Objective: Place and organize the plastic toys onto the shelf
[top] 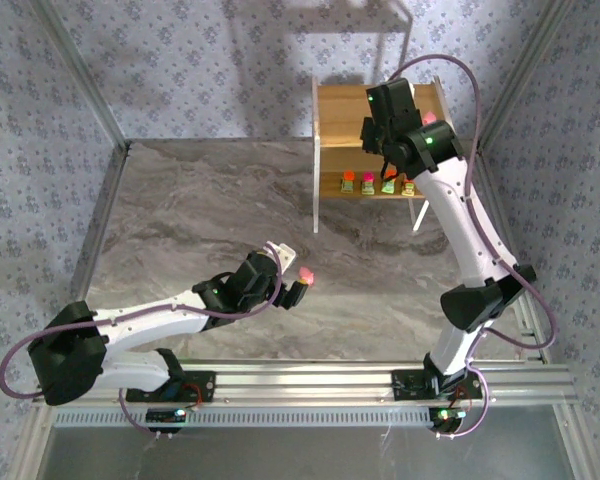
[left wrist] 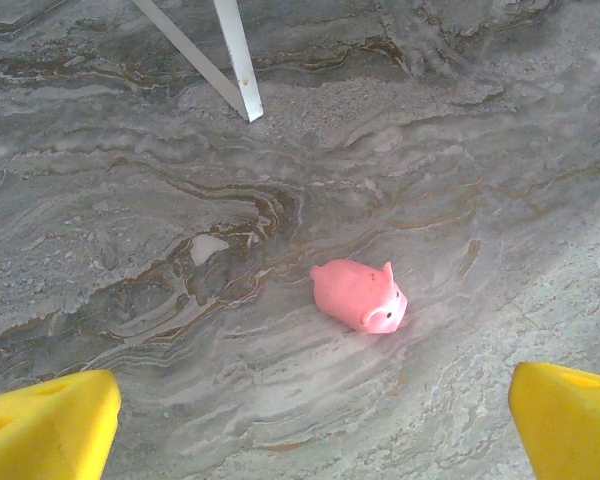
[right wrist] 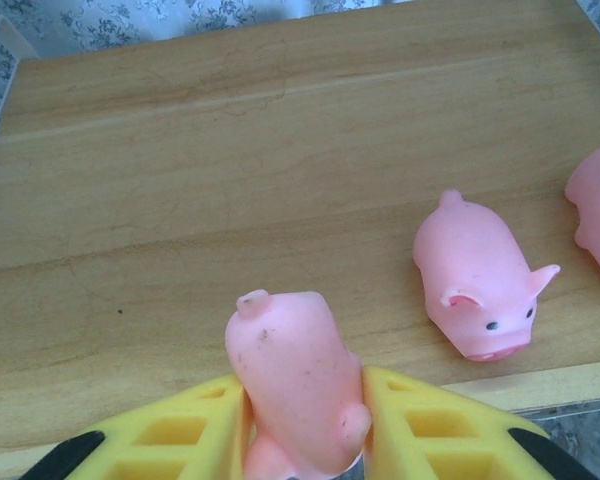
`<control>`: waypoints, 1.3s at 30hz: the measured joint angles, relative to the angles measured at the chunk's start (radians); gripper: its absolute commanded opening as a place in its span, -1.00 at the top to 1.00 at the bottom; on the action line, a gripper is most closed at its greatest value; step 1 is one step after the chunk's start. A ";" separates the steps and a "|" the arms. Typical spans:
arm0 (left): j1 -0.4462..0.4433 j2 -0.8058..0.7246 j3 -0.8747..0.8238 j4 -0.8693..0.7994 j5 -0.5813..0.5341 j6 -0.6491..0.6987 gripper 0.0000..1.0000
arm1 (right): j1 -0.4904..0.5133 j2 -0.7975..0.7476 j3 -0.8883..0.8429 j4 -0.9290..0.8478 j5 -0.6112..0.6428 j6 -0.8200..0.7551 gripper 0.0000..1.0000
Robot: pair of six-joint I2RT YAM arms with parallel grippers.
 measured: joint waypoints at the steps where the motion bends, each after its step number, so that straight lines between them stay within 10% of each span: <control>1: 0.000 -0.001 0.000 0.000 0.000 0.000 -0.99 | 0.000 0.002 0.005 -0.001 -0.003 0.000 0.37; 39: 0.000 -0.014 -0.001 0.000 -0.015 0.000 -0.99 | -0.056 0.065 0.057 -0.024 -0.041 0.000 0.26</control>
